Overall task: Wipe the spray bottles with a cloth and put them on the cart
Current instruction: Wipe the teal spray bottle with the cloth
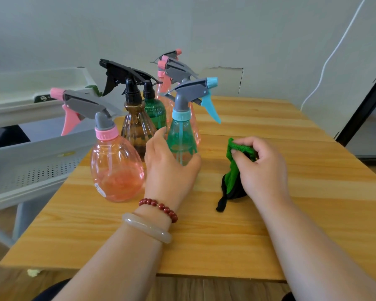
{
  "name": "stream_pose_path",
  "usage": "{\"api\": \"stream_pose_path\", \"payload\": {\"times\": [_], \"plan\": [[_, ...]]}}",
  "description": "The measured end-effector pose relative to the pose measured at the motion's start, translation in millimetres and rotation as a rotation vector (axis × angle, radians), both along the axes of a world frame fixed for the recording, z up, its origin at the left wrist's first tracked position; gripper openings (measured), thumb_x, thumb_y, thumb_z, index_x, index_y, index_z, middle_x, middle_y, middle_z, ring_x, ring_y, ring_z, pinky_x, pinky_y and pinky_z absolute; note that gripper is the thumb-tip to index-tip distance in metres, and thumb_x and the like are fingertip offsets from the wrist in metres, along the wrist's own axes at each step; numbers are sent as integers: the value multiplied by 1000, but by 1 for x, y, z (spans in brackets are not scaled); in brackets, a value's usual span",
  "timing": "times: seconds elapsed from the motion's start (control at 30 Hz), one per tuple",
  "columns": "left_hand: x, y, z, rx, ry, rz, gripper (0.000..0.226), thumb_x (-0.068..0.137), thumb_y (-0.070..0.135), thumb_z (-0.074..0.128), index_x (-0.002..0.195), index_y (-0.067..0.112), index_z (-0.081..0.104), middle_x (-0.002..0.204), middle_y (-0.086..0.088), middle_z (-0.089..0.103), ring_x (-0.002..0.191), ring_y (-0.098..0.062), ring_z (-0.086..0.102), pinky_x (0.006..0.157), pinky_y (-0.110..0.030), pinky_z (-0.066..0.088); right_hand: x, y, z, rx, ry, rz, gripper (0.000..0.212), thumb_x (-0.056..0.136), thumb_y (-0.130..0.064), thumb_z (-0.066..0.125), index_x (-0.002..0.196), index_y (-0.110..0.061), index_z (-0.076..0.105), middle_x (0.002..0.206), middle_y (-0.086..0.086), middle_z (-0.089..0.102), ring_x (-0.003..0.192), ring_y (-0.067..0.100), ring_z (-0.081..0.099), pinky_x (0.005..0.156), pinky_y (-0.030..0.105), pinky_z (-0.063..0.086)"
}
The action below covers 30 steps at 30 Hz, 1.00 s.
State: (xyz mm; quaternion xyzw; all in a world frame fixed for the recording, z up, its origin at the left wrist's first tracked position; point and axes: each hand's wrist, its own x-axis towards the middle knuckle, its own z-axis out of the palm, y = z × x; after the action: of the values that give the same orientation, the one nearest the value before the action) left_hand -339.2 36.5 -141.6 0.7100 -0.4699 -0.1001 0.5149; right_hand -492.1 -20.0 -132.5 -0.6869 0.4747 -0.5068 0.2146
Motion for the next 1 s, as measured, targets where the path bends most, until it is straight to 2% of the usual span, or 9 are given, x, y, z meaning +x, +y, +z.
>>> {"api": "stream_pose_path", "payload": {"times": [0.13,0.3,0.43,0.53,0.63,0.7,0.8,0.97,1.0], "plan": [[1,0,1,-1,-8,20,84,81,38,78,150,20,32,135,2,30,131,-18,38,101,-24,33,1,1,0,11,-1,8,16,87,-13,69,92,-28,67,95,-17,63,96,4,56,80,15,39],[-1,4,6,6,78,-109,93,87,34,71,157,25,11,140,10,40,130,-13,42,108,-33,39,1,0,0,24,-18,3,16,87,-13,69,92,-28,67,96,-14,65,96,7,59,82,16,43],[-4,-2,3,81,-10,-43,94,77,53,76,152,25,28,134,5,30,134,-18,30,104,-26,31,2,1,0,32,-15,-1,15,88,-14,69,93,-29,67,97,-15,64,99,8,59,84,21,43],[0,-2,2,50,-39,-30,87,79,47,77,151,26,32,128,6,39,125,-9,42,98,-19,33,1,1,-1,36,-8,14,15,88,-15,69,93,-29,67,98,-15,65,99,8,60,87,24,46],[0,2,5,65,57,-113,83,85,35,71,152,25,23,133,10,45,100,11,50,79,-7,40,1,1,-1,16,8,33,19,88,-13,69,91,-31,65,94,-23,61,95,0,55,82,11,40],[-3,1,5,76,66,-111,89,82,45,74,151,21,23,141,7,37,120,0,45,96,-17,39,2,1,-2,-3,31,39,19,88,-13,69,92,-31,66,92,-27,57,93,-4,51,78,1,35],[-5,-1,6,82,-6,-40,94,77,54,76,149,17,30,136,3,29,134,-17,31,100,-22,28,1,1,-3,5,41,42,17,88,-15,68,94,-30,67,92,-26,57,94,-3,52,79,8,38],[-2,2,5,53,71,-115,85,87,37,71,154,24,20,146,4,39,107,-1,47,89,-16,38,0,1,-2,35,19,45,17,89,-15,68,93,-32,66,96,-21,61,97,2,55,80,10,39],[-3,2,5,57,82,-126,85,87,38,71,153,24,20,149,3,38,111,-3,47,91,-18,38,0,1,-2,38,19,43,17,89,-16,68,93,-32,66,96,-19,62,97,1,55,79,7,38]]}}
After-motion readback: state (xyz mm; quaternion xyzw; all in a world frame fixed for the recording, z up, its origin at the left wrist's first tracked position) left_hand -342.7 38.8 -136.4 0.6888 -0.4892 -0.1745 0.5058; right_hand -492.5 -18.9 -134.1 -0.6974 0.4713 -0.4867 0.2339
